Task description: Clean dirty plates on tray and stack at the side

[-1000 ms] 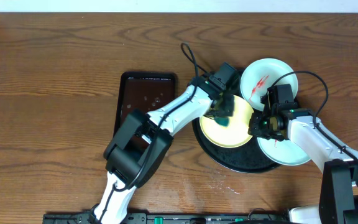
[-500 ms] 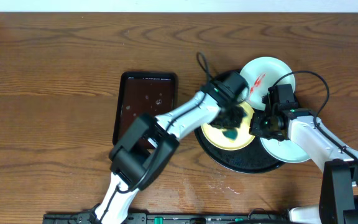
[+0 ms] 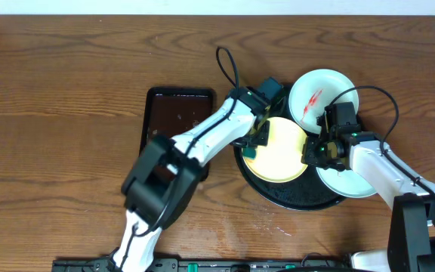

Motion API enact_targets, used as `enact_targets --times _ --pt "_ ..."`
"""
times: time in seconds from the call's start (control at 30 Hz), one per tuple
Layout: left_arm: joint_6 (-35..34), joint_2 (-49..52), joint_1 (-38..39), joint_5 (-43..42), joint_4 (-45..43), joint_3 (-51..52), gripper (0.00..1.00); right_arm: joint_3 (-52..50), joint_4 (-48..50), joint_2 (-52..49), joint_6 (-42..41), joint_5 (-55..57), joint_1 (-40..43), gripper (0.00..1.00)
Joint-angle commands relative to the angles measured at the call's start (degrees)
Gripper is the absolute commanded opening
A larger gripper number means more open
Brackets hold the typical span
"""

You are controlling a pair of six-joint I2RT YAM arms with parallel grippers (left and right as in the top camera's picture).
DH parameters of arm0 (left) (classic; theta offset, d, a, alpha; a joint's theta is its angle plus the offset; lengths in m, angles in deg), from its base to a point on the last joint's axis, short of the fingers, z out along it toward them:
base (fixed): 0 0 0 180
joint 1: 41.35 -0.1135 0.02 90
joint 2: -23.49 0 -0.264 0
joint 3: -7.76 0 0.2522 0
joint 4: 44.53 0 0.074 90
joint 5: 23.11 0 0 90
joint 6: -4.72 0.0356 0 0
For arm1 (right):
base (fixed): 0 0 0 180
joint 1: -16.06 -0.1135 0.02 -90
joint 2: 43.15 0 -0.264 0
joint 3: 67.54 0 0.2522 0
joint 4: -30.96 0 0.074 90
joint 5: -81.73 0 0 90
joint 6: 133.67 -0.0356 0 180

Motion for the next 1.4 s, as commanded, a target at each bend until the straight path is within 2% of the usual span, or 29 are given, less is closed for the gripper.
enact_targets --times 0.0,0.17,0.4,0.53,0.67,0.83,1.07,1.37 --pt "2.36 -9.81 -2.93 6.16 2.73 -1.97 0.08 0.68 -0.33 0.85 1.29 2.19 -0.11 0.01" --pt "3.15 -15.28 -9.03 7.45 7.87 -1.97 0.10 1.73 -1.16 5.16 5.09 1.46 -0.11 0.01" --pt "5.51 -14.56 -18.88 5.40 9.94 2.47 0.11 1.99 -2.40 15.65 5.64 5.14 -0.13 0.01" --pt "6.86 -14.23 -21.31 4.85 7.65 7.67 0.17 2.01 -3.41 22.69 5.01 12.66 -0.20 0.01" --pt "8.24 -14.38 -23.28 4.70 6.73 8.85 0.32 2.05 -2.47 28.98 8.13 18.78 -2.03 0.01" --pt "8.07 -17.46 -24.30 3.50 6.60 8.70 0.45 2.05 -1.42 32.79 12.83 29.35 -8.33 0.01" --pt "8.07 -28.17 -24.24 1.16 6.58 8.48 0.64 2.05 -0.74 30.82 16.92 44.92 -20.76 0.01" --pt "8.07 -41.03 -24.24 1.18 6.60 8.48 0.73 2.05 -0.31 29.70 20.06 62.12 -36.63 0.01"
